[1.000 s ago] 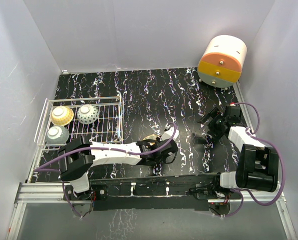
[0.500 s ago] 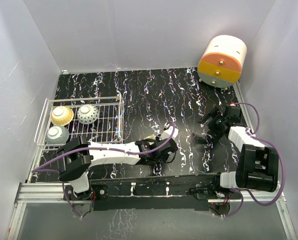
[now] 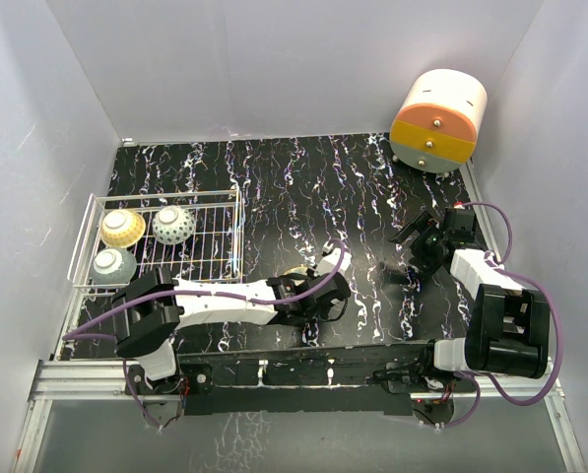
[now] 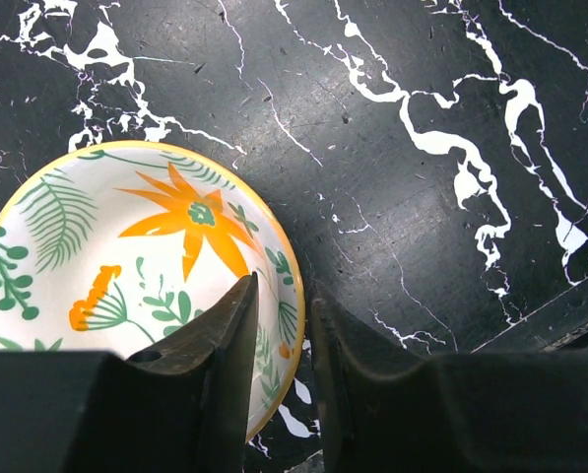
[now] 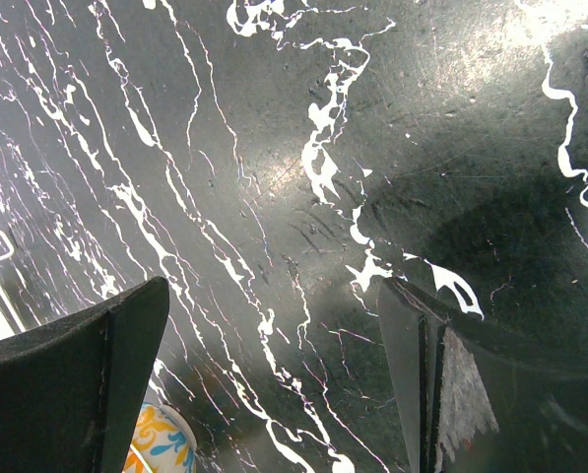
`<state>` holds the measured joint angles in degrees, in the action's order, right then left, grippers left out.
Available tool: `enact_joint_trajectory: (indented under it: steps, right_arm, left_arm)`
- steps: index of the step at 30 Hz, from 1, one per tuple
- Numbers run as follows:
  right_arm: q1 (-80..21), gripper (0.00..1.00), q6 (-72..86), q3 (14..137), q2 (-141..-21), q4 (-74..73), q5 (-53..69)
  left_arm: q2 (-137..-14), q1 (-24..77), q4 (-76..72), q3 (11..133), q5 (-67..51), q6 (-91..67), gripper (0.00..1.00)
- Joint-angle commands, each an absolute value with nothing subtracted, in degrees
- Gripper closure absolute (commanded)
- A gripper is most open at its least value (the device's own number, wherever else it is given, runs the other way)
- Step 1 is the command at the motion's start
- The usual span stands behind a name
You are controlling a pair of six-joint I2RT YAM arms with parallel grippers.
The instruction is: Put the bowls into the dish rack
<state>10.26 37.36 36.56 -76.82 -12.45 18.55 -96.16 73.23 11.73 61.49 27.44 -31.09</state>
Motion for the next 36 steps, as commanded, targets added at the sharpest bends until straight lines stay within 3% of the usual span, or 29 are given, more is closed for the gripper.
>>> enact_joint_trajectory:
  steps: [1, 5, 36]
  right_arm:
    - [10.46, 0.10, 36.29, 36.13, -75.33, -10.99, 18.02]
    - [10.46, 0.10, 36.24, 36.06, -75.33, -11.04, 18.02]
    - [10.47, 0.10, 36.11, 36.09, -76.02, -11.04, 17.74]
  left_arm:
    - [-95.44, 73.16, 12.40, 61.12, 28.73, -31.61, 0.77]
    - [-95.87, 73.20, 12.95, 61.01, 29.44, -31.65, 1.00]
    - [-85.68, 73.67, 13.91, 63.61, 33.63, -29.88, 1.00]
